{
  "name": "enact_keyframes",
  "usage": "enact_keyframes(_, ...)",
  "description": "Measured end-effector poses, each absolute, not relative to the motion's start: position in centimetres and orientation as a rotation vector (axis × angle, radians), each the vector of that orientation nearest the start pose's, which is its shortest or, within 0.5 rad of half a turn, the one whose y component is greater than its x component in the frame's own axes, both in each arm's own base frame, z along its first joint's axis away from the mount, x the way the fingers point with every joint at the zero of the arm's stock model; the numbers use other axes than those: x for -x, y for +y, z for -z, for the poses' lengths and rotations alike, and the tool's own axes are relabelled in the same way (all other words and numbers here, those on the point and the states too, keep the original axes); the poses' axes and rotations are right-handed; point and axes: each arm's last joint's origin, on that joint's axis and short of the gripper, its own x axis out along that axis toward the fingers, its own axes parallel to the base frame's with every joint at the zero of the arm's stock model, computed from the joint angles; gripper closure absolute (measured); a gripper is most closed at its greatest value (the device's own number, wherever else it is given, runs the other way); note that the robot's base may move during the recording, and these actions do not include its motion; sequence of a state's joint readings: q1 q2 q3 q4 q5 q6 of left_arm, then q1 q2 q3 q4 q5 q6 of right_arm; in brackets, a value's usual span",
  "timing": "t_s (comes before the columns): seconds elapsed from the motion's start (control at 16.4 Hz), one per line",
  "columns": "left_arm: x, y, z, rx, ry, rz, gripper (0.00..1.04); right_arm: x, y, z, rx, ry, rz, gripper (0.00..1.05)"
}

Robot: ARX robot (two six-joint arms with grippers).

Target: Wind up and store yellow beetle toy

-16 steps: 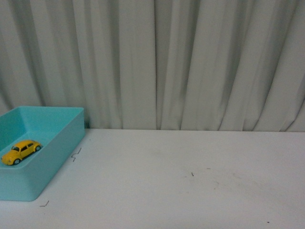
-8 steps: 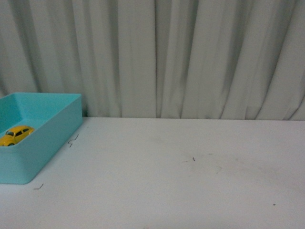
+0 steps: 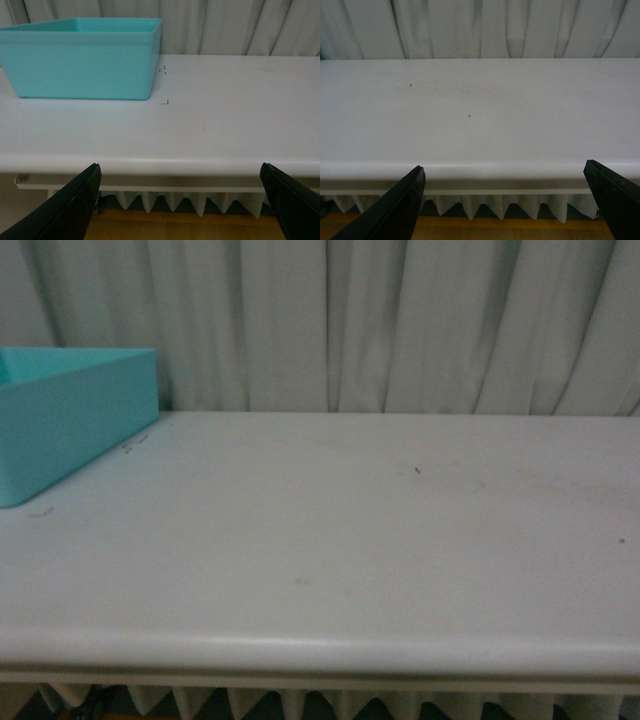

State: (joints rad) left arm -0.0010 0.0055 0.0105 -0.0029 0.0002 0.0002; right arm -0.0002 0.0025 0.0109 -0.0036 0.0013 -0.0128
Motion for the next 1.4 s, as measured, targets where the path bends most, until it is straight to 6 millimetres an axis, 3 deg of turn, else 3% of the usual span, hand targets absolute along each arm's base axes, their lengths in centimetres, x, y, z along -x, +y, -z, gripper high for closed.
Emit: enact_keyframes(1.4, -9.74, -0.01, -16.61, 0.000, 0.001, 0.000, 0.07, -9.72, 0.00, -16.64, 0.010, -0.002, 0.001, 0.07)
